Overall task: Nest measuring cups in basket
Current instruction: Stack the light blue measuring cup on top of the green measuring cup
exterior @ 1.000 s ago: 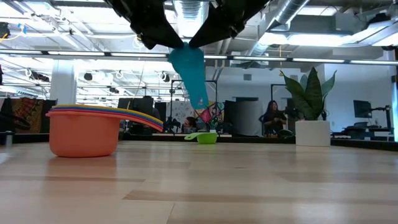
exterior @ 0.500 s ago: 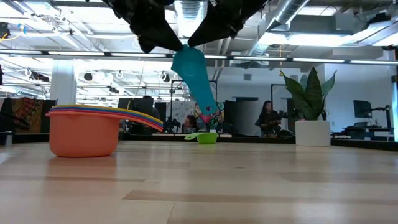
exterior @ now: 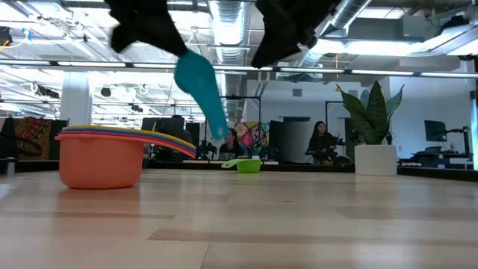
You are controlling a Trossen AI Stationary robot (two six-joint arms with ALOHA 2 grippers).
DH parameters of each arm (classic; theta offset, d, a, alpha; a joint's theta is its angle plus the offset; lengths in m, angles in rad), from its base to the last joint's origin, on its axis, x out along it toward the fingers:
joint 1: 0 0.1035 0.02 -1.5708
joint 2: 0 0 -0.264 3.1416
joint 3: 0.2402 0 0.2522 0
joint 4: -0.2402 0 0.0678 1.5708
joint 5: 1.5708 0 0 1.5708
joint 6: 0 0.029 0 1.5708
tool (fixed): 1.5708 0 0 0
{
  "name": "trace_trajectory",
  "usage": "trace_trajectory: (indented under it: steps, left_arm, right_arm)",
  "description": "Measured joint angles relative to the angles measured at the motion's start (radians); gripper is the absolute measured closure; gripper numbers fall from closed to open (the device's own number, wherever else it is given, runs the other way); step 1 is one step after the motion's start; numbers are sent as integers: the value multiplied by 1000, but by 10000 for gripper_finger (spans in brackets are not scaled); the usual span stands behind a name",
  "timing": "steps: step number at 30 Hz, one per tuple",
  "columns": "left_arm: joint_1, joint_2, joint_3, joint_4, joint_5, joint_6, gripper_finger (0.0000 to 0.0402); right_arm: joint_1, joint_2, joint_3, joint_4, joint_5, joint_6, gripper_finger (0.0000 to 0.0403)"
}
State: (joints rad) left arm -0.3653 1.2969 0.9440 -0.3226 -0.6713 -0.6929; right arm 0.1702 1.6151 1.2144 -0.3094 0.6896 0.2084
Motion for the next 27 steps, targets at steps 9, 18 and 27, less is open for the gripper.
trace_trajectory:
  steps: [9,18,27]
  left_arm:
    - [-391,-19,0,-321,-490,-731,401]
    - [-536,97,0,-518,-671,-1231,401]
    - [-592,247,0,-462,-619,-1433,401]
  right_arm:
    - [-8,-2,-40,47,51,31,301]
    - [-50,-2,-48,81,41,19,300]
    - [-69,-2,-48,80,33,16,301]
